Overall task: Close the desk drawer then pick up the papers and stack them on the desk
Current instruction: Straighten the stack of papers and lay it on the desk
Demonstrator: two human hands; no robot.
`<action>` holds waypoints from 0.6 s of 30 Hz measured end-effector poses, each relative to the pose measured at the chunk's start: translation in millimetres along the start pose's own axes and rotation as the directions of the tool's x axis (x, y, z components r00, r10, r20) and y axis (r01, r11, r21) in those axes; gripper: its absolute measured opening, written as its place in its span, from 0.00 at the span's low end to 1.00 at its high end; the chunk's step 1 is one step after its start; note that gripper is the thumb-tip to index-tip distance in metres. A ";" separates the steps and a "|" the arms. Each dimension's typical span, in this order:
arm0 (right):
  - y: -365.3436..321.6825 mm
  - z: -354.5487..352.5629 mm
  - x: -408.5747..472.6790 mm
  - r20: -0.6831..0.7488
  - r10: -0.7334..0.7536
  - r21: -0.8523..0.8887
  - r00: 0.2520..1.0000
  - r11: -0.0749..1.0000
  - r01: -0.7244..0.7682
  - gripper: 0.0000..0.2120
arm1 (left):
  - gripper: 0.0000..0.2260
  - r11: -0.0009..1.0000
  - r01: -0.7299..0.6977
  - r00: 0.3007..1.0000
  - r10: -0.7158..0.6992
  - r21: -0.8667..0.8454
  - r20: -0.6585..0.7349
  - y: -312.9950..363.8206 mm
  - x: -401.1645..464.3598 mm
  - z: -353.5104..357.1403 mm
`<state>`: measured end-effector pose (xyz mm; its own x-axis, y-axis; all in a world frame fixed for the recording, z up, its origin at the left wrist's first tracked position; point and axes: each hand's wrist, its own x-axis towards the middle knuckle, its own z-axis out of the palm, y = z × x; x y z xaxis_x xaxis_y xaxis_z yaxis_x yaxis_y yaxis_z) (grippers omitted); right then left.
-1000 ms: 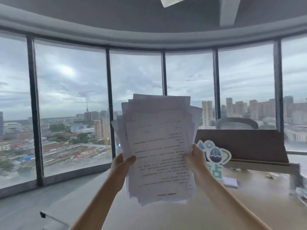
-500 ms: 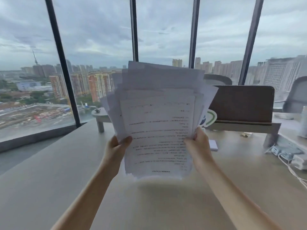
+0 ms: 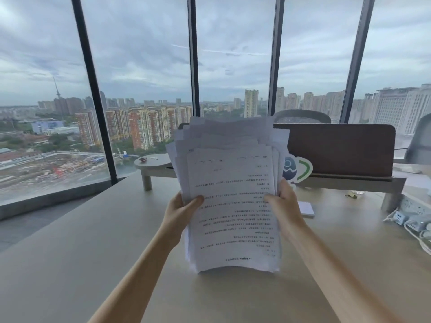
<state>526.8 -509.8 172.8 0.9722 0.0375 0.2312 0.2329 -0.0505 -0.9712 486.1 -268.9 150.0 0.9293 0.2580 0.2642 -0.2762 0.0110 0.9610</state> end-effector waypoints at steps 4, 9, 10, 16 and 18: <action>-7.5 3.4 -8.3 0.038 -0.080 -0.025 0.996 0.996 0.081 0.19 | 0.16 0.999 -0.035 0.999 0.035 -0.022 -0.012 0.5 -9.6 6.6; -9.1 2.2 -14.5 0.039 -0.146 -0.038 0.988 0.988 0.148 0.20 | 0.13 0.996 -0.085 0.994 0.083 -0.030 -0.068 6.5 -16.4 10.5; -10.2 0.5 -15.6 0.030 -0.147 -0.028 0.989 0.989 0.148 0.19 | 0.12 0.994 -0.103 0.992 0.101 -0.026 -0.071 8.6 -17.6 9.9; -13.7 -10.1 -26.7 0.018 -0.152 0.026 0.988 0.988 0.151 0.18 | 0.08 0.987 -0.160 0.986 0.159 -0.008 -0.056 15.2 -28.1 5.0; -14.6 -11.5 -29.5 0.032 -0.151 0.053 0.988 0.987 0.149 0.17 | 0.08 0.988 -0.151 0.988 0.151 -0.009 -0.042 14.6 -31.1 4.5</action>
<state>495.0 -521.6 180.8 0.9246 0.0762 0.3732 0.3737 0.0081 -0.9275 454.2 -281.2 156.2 0.8660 0.2969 0.4023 -0.4158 -0.0190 0.9092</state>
